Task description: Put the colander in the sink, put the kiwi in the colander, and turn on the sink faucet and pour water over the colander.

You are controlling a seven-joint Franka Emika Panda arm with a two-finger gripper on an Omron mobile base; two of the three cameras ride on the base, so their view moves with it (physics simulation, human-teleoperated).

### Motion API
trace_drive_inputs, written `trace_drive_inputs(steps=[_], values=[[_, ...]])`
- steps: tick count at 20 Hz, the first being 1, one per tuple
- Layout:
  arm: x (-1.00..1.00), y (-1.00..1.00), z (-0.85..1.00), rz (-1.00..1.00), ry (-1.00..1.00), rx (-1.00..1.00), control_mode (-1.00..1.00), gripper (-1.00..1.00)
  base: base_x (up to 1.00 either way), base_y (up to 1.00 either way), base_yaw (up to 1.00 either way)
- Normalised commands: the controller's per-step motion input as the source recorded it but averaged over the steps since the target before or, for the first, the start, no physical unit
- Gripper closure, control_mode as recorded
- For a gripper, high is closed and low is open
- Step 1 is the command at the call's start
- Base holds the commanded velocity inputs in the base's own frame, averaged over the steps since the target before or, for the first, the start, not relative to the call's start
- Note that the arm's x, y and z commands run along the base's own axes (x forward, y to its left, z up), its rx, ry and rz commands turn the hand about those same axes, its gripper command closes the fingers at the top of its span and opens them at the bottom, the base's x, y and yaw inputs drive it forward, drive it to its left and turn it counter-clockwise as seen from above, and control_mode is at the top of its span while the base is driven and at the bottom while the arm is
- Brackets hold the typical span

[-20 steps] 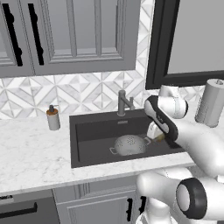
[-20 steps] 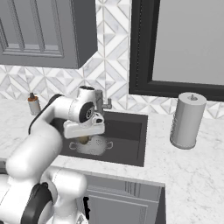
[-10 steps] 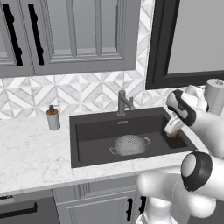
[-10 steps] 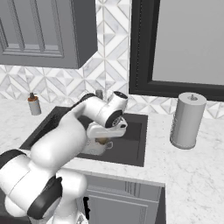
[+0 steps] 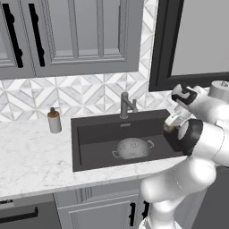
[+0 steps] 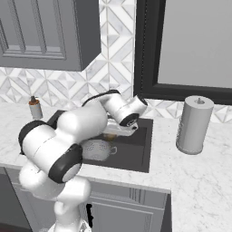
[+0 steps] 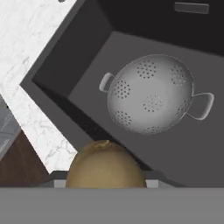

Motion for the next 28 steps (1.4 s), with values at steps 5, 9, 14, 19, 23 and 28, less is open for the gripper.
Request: trace_drive_inputs(steps=[5,9,14,19,23,28], values=[[0.33,0.20,-0.25,0.00,0.00,0.19,-1.00,1.00,0.00,0.00,0.00],[0.38,0.38,-0.31,0.00,0.04,0.04,-1.00,1.00,0.00,0.00,0.00],[0.35,0.34,-0.30,0.00,0.14,0.00,-1.00,1.00,0.00,0.00,0.00],[0.08,0.22,-0.36,0.00,0.13,0.02,-1.00,1.00,0.00,0.00,0.00],[0.00,0.12,-0.32,0.00,0.10,0.03,-1.00,1.00,0.00,0.00,0.00],[0.04,0.22,-0.28,0.00,0.12,0.00,-1.00,1.00,0.00,0.00,0.00]])
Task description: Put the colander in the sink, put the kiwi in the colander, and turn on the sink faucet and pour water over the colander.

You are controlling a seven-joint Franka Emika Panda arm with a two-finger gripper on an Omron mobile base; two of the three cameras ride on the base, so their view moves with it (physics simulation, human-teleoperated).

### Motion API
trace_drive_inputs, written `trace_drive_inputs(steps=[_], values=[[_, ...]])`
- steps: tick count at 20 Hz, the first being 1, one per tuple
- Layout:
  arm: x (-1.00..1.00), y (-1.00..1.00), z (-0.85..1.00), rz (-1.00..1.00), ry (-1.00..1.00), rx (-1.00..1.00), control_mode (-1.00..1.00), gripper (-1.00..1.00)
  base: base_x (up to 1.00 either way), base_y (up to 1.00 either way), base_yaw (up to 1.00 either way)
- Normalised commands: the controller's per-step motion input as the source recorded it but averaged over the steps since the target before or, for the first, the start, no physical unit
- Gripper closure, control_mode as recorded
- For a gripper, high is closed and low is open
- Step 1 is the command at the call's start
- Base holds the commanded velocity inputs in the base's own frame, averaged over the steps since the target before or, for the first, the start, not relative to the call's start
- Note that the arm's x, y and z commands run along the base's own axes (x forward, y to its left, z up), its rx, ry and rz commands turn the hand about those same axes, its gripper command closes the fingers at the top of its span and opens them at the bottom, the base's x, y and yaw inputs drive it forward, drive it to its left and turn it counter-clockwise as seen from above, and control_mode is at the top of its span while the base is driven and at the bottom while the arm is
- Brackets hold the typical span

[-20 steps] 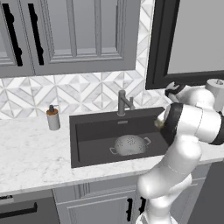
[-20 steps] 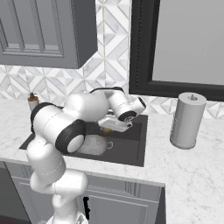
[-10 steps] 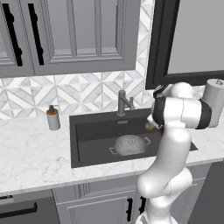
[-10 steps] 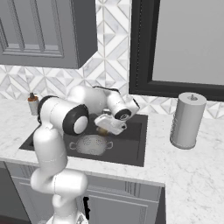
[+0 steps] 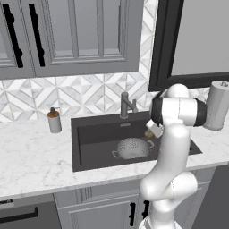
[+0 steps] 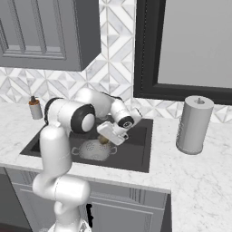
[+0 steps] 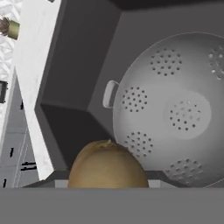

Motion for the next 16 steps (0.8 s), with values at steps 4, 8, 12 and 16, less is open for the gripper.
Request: trace_drive_inputs(steps=[4,8,12,16], values=[[0.00,0.20,-0.31,0.00,0.11,0.00,-1.00,1.00,0.00,0.00,0.00],[0.00,0.10,-0.33,0.00,0.08,0.00,-1.00,1.00,0.00,0.00,0.00],[-0.01,0.02,-0.30,0.00,0.05,0.00,-1.00,1.00,0.00,0.00,0.00],[0.00,0.00,-0.10,0.00,0.03,0.00,-1.00,1.00,0.00,0.00,0.00]])
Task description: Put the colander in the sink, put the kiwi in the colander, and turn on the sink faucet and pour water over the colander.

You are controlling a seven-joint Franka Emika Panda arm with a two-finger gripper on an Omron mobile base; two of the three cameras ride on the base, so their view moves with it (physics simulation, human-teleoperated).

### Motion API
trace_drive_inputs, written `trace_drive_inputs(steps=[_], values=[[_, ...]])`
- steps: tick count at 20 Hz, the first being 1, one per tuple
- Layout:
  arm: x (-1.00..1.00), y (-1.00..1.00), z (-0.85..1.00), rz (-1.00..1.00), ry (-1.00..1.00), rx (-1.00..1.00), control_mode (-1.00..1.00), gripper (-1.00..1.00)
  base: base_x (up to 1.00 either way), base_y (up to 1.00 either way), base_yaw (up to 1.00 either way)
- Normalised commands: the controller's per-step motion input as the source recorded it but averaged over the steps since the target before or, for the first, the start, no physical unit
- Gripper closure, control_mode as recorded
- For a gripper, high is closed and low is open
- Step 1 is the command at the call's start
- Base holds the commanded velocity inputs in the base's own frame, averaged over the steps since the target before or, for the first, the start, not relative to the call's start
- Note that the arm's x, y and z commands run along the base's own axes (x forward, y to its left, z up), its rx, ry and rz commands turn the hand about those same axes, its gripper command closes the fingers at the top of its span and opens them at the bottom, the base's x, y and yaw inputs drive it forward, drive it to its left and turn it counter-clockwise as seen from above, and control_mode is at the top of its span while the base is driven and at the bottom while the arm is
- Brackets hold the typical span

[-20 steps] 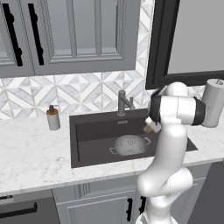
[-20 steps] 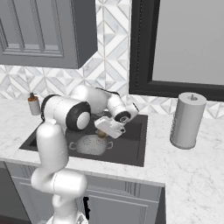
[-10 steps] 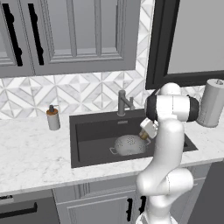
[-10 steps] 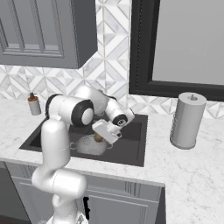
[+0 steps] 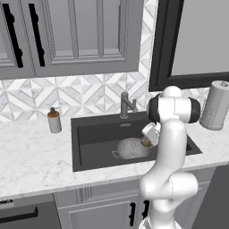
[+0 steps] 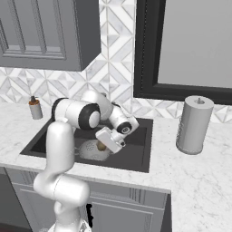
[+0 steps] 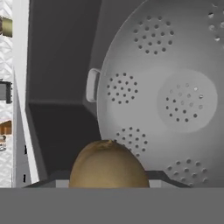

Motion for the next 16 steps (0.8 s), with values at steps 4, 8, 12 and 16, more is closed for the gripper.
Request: trace_drive_inputs(steps=[4,8,12,16], values=[[0.00,0.00,-0.10,0.00,0.06,0.00,-1.00,1.00,0.00,0.00,0.00],[0.00,0.00,-0.11,0.00,0.06,0.00,-1.00,1.00,0.00,0.00,0.00],[0.01,0.02,-0.15,0.00,0.02,0.00,-1.00,1.00,0.00,0.00,0.00],[0.04,0.03,-0.12,0.00,0.00,0.00,-1.00,1.00,0.00,0.00,0.00]])
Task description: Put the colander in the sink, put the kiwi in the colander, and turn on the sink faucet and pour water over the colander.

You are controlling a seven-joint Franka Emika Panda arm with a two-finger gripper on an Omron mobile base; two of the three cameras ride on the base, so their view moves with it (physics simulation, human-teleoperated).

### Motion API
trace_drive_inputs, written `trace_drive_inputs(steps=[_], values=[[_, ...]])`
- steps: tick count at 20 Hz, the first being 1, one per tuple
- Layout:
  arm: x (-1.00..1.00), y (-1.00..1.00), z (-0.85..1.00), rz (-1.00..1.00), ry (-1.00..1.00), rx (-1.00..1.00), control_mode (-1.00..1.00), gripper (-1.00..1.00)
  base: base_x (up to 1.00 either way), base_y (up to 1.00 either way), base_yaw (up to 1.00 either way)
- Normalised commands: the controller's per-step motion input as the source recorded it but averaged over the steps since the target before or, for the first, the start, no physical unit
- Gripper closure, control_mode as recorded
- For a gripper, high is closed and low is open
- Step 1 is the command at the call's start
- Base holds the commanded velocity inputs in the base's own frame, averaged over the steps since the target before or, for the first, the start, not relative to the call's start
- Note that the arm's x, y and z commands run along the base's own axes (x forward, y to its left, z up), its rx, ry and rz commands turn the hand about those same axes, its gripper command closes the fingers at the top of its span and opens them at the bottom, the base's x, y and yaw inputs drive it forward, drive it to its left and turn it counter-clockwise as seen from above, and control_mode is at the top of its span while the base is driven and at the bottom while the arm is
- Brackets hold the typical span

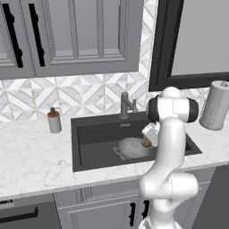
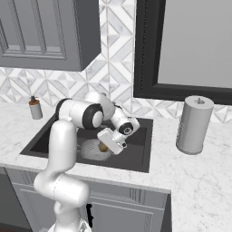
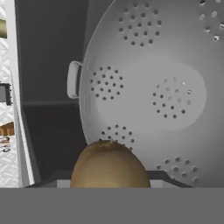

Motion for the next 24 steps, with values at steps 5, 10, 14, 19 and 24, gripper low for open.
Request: trace_drive_inputs(steps=[5,10,14,19,24], values=[[0.00,0.26,-0.08,0.00,0.00,-0.02,-1.00,1.00,0.00,0.00,0.00],[0.00,0.35,-0.03,0.00,0.00,-0.06,-1.00,-1.00,0.00,0.00,0.00],[-0.04,0.09,-0.02,0.00,0.00,-0.06,-1.00,-1.00,0.00,0.00,0.00],[-0.15,-0.02,0.00,0.00,0.00,-0.03,-1.00,-1.00,0.00,0.00,0.00],[-0.16,-0.06,0.02,0.00,0.00,-0.02,-1.00,-1.00,0.00,0.00,0.00]])
